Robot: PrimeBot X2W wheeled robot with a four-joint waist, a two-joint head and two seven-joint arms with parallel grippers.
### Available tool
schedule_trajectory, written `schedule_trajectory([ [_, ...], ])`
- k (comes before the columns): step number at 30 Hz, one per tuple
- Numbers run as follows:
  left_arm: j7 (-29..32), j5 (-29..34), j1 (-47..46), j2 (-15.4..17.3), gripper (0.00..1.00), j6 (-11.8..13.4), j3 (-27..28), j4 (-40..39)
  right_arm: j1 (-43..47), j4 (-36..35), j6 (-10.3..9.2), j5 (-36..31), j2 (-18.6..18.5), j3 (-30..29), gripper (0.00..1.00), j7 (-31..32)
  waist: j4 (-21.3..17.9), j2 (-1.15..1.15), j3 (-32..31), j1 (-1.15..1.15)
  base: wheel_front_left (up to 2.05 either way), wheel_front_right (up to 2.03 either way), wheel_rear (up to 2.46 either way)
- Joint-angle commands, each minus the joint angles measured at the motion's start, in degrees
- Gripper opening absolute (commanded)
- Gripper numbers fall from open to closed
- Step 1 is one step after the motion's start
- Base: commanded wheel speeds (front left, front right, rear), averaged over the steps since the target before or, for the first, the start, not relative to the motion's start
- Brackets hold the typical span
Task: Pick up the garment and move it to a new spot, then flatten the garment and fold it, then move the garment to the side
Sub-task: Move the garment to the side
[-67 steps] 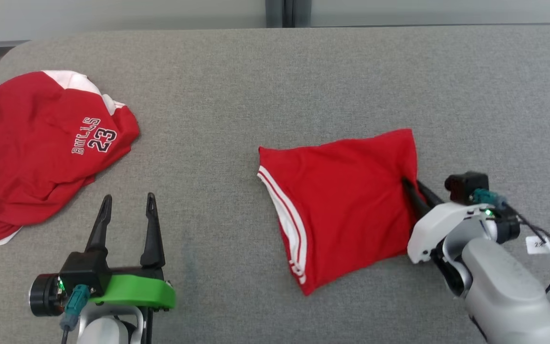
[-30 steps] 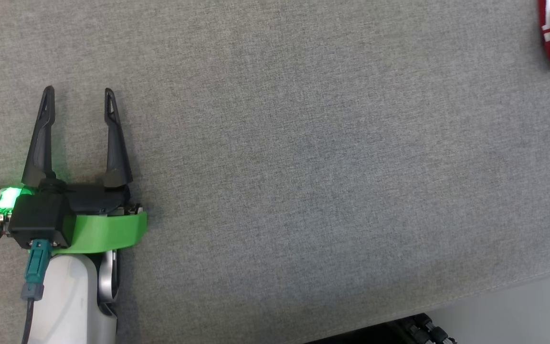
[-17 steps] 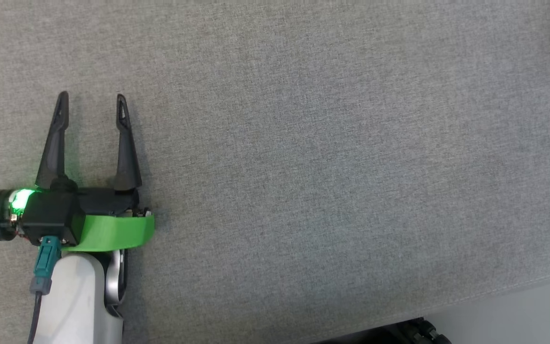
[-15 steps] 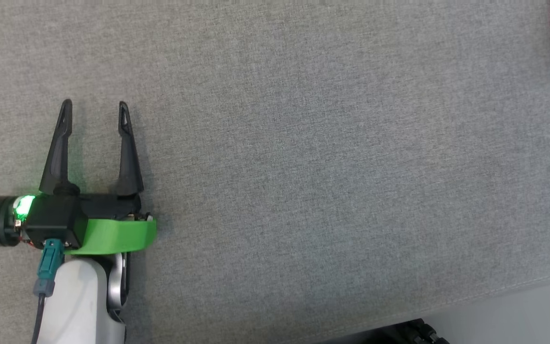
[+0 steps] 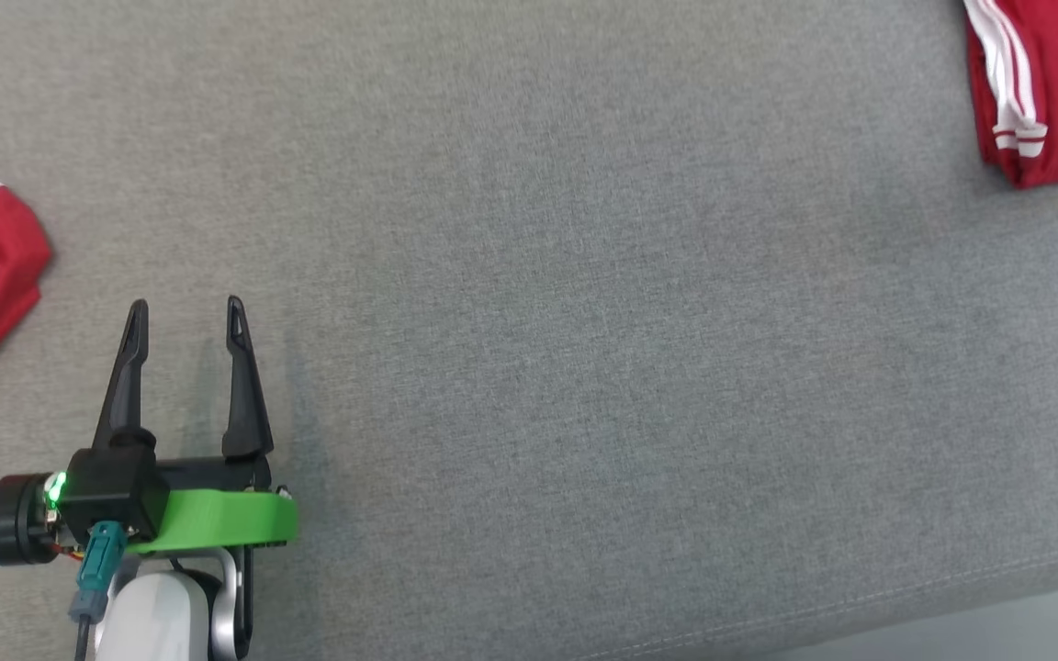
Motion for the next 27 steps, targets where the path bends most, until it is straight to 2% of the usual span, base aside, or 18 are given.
schedule_trajectory([
  [1, 0.01, -0.53, 1.14, -0.19, 1.0, -0.38, 0.22, 0.26, 3.11, -1.74, -0.13, -1.02, 1.21, -1.68, 1.0, -0.12, 1.88, 0.0, -4.76, 0.0, 0.0, 0.0, 0.0],
  [8, 0.01, -1.21, 3.11, -0.74, 1.0, -0.97, 0.97, 1.7, 19.44, -10.25, -0.12, -4.14, 9.41, -9.89, 1.0, -0.13, 4.39, 0.0, -9.18, 0.0, 0.0, 0.0, 0.0],
  [14, 0.01, -1.87, 4.37, -1.06, 1.0, -1.46, 1.28, 3.29, 31.25, -15.54, -0.12, -5.33, 16.69, -14.2, 1.0, -0.14, 5.87, 0.0, -11.43, 0.0, 0.0, 0.0, 0.0],
  [27, 0.01, -3.03, 5.88, -1.39, 1.0, -2.12, 1.13, 6.2, 45.53, -24.59, -0.12, -10.19, 28.16, -18.01, 1.0, -0.14, 7.49, 0.0, -14.78, 0.0, 0.0, 0.0, 0.0],
])
